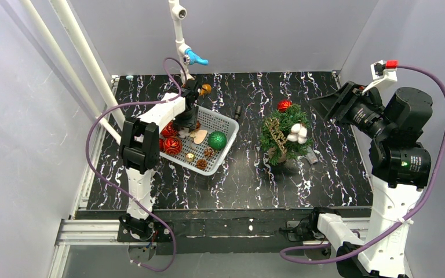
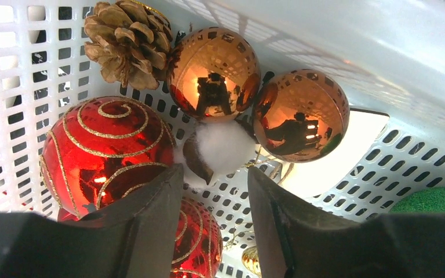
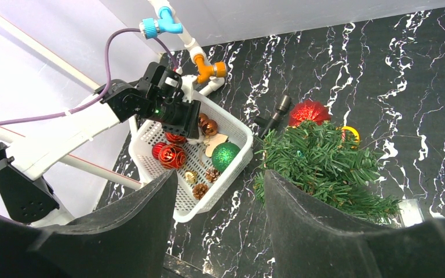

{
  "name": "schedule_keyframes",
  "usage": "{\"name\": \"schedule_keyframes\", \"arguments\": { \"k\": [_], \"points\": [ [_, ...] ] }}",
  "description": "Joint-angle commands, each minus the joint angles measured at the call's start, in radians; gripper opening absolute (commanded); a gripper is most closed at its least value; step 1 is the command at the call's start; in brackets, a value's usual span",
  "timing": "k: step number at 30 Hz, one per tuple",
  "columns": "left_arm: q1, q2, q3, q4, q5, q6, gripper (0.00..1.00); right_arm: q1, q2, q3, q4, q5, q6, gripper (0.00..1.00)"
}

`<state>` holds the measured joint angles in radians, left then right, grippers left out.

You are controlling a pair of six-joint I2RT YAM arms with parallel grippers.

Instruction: Decorate the small christmas tree

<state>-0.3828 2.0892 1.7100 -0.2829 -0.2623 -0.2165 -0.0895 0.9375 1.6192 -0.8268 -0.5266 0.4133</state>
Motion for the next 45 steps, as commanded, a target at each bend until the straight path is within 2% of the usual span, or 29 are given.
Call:
{"name": "schedule_keyframes", "arguments": {
  "k": [1,7,19,22,26,34,37,41,45],
  "points": [
    [0.0,0.018,-0.011,-0.062,-0.018,0.028,0.42,0.004,-0.011,0.007,0.044,0.005,-0.009,0.64],
    [0.0,0.021,-0.041,-0.043,-0.037,0.021,0.34,0.005,-0.013,0.001,0.044,0.005,-0.013,0.64],
    [0.001,-0.099,-0.082,-0.073,-0.033,-0.028,0.0,0.005,-0.014,-0.012,0.052,0.003,-0.012,0.64],
    [-0.001,-0.159,-0.055,-0.134,0.032,-0.042,0.0,0.005,-0.014,-0.012,0.052,0.002,-0.012,0.64],
    [-0.001,-0.211,0.071,-0.321,0.175,-0.071,0.0,0.005,-0.014,-0.001,0.061,-0.018,0.0,0.65],
    [-0.002,-0.387,0.088,-0.358,0.448,-0.182,0.0,0.016,0.008,0.002,0.166,-0.147,0.081,0.64],
    [-0.002,-0.419,0.11,-0.361,0.548,-0.232,0.0,0.077,0.032,0.021,0.191,-0.125,0.092,0.63],
    [-0.001,-0.416,0.21,-0.403,0.68,-0.257,0.0,0.348,0.1,0.095,0.169,0.018,0.008,0.63],
    [-0.001,-0.387,0.306,-0.451,0.903,-0.277,0.0,0.576,0.205,0.179,0.118,0.152,-0.086,0.61]
  ]
}}
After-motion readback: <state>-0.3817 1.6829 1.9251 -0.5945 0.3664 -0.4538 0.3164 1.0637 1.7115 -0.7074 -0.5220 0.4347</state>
